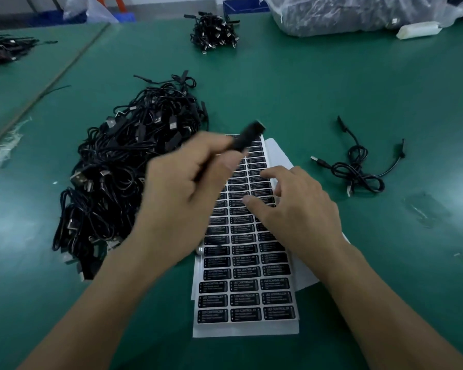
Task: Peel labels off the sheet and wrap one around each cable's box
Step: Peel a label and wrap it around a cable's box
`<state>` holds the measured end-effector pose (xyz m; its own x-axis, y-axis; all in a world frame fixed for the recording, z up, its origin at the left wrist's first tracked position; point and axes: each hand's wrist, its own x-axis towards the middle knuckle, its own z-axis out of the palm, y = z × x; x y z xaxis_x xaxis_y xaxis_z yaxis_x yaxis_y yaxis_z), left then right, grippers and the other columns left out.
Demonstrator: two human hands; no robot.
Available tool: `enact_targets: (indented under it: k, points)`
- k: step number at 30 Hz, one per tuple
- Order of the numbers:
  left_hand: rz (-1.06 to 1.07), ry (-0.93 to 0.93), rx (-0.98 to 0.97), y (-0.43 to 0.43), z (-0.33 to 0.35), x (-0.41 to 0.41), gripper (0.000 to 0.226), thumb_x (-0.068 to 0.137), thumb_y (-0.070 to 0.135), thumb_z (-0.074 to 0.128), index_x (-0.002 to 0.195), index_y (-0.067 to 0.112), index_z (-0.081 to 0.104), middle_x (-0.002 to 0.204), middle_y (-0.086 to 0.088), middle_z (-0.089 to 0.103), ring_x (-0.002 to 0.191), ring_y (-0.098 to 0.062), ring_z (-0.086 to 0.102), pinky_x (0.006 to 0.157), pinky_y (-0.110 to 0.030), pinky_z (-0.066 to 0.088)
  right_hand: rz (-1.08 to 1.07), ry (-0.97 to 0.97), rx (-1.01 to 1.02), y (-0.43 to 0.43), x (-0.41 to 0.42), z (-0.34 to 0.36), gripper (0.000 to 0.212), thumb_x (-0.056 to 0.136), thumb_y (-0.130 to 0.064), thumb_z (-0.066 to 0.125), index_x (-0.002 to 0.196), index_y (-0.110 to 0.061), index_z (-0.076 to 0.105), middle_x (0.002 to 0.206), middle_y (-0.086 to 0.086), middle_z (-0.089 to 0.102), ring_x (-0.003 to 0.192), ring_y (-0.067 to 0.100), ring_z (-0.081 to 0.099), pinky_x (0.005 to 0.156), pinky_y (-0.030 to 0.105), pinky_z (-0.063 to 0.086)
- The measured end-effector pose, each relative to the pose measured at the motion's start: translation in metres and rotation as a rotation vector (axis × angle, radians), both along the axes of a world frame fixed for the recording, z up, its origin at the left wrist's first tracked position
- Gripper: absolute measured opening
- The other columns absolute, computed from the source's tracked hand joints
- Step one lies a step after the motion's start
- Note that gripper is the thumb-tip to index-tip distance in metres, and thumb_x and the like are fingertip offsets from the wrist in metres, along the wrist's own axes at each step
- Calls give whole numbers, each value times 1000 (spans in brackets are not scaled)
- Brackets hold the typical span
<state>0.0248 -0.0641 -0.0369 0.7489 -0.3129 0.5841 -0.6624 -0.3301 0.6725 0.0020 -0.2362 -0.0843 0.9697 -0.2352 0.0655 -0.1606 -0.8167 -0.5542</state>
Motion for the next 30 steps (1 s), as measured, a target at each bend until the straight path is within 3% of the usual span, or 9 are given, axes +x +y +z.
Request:
enact_targets:
  k: [2,5,7,11,14,18,21,25,30]
  points:
    - [-133,252,23,-8,-9,-2,14,101,34,51,100,31,65,56,11,45,45,-8,35,39,-26,30,-18,-2,1,-1,0,1,50,86,-62,59,131,-38,53,104,-14,49,96,12,50,76,34,41]
    - [-99,442,65,-15,-29,3,16,104,26,52,98,22,67,49,14,39,44,-11,30,41,-27,26,-8,9,34,-2,-1,4,54,83,-63,63,131,-38,54,107,-12,53,101,16,56,80,38,49]
    - [-57,485,73,-15,-34,8,17,103,26,53,96,20,68,47,14,37,43,-8,28,41,-25,26,-1,29,57,-4,-3,7,57,80,-64,66,130,-39,53,108,-12,55,102,16,57,80,39,49]
    - [-43,403,229,-12,-37,9,21,102,27,53,84,25,65,46,11,42,39,-6,33,40,-14,27,-11,111,59,-9,-6,11,66,73,-68,70,130,-42,49,109,-10,60,102,18,59,76,37,46]
    - [-31,432,225,-13,-38,7,26,104,28,47,81,20,57,45,13,40,39,-7,30,39,-16,27,-42,162,105,-11,-7,13,73,71,-67,75,133,-41,47,106,-6,65,102,20,61,81,40,50]
    - [-45,550,58,-14,-37,8,33,106,27,41,74,18,44,54,12,35,46,-8,27,43,-26,27,-79,185,210,-10,-6,14,75,70,-60,82,134,-37,51,94,-10,69,102,19,62,88,45,53]
    - [-68,597,-95,-12,-33,8,32,108,23,38,77,16,41,55,11,34,44,-5,27,39,-19,26,-105,219,262,-12,-4,16,71,69,-56,85,130,-32,56,102,-3,70,101,22,64,89,46,54]
    - [-139,473,-328,-7,-21,7,23,110,18,33,95,13,49,58,5,35,41,-10,29,37,-21,33,-124,188,337,-17,-4,16,62,72,-46,87,125,-25,62,91,-3,70,97,20,65,94,47,52]
    - [-185,402,-411,-6,-11,5,22,105,24,38,96,18,57,55,13,33,41,-5,22,38,-17,23,-150,177,182,-13,-6,17,77,77,-58,77,141,-27,47,131,0,57,116,25,57,95,49,49]
